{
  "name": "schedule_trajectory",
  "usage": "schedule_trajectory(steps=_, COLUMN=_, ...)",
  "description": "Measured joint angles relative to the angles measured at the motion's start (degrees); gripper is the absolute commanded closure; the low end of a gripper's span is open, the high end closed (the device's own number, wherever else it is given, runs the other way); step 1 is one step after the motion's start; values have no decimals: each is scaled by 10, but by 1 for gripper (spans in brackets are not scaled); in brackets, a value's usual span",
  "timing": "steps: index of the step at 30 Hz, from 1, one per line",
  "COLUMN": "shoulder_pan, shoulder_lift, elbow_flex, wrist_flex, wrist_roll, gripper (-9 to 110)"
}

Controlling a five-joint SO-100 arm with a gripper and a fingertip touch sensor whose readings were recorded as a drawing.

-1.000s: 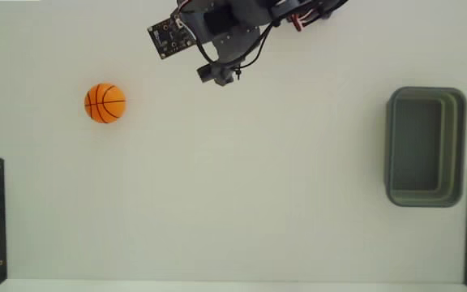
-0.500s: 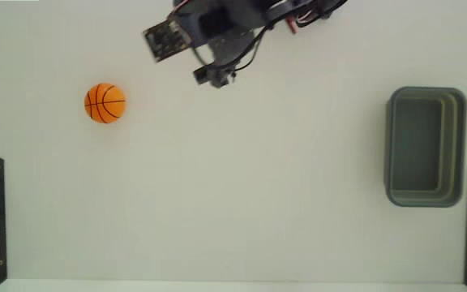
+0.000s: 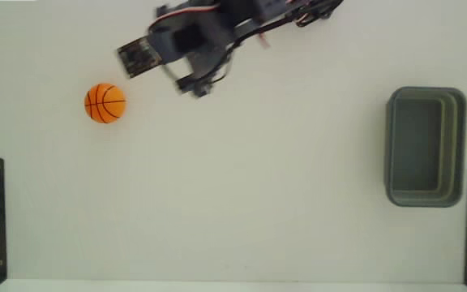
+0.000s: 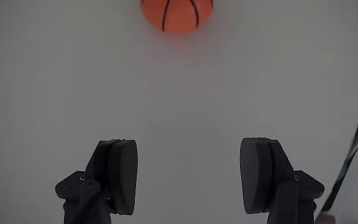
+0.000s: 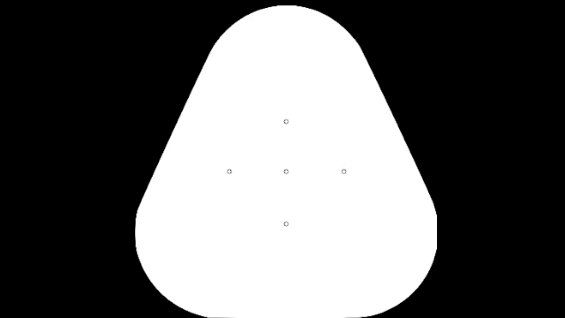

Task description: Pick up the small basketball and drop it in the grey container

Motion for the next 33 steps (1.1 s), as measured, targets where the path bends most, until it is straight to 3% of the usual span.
schedule_trajectory(steps=33, shoulder_pan=0, shoulder_lift=-333, elbow_flex=-243, wrist_flex=-83, wrist_roll=-1, gripper=-9)
